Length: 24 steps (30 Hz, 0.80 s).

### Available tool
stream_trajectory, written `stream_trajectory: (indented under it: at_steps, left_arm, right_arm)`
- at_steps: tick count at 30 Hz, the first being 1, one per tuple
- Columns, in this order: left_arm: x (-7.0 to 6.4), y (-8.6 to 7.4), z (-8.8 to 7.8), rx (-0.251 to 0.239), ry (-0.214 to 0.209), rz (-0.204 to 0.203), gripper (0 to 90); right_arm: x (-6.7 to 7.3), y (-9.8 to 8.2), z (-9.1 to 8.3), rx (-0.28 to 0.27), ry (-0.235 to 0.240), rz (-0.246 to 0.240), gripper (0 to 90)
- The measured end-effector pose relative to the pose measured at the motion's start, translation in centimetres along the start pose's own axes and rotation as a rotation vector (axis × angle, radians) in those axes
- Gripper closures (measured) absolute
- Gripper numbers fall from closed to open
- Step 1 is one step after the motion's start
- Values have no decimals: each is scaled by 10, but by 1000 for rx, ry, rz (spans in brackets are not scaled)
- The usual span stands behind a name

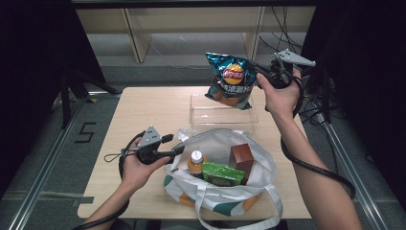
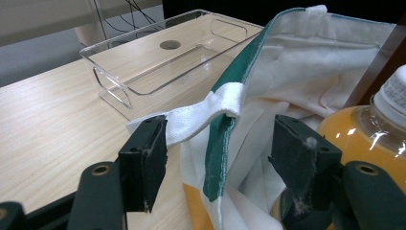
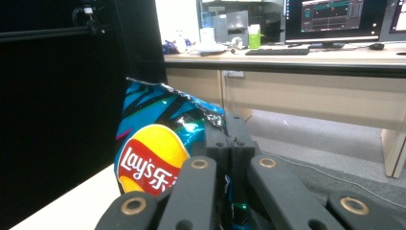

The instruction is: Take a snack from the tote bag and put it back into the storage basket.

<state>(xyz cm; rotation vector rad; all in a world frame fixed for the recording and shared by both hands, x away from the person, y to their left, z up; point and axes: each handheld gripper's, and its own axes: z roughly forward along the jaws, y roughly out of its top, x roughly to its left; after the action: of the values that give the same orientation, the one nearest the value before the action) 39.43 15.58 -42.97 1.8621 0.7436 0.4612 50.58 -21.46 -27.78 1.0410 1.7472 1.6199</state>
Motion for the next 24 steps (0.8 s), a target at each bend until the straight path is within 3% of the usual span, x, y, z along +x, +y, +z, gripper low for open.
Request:
stream_trajectory:
  at_steps: [19, 22, 24]
  left_arm:
    - [-1, -1, 0, 7, -2, -15, 368]
    - [-1, 0, 0, 5, -8, -14, 367]
    - [-1, 0, 0, 3, -5, -13, 367]
  right_arm:
    - [-5, -4, 7, 17, -19, 19, 900]
    - [-7, -4, 9, 21, -7, -6, 900]
    - [-7, -4, 10, 17, -11, 12, 900]
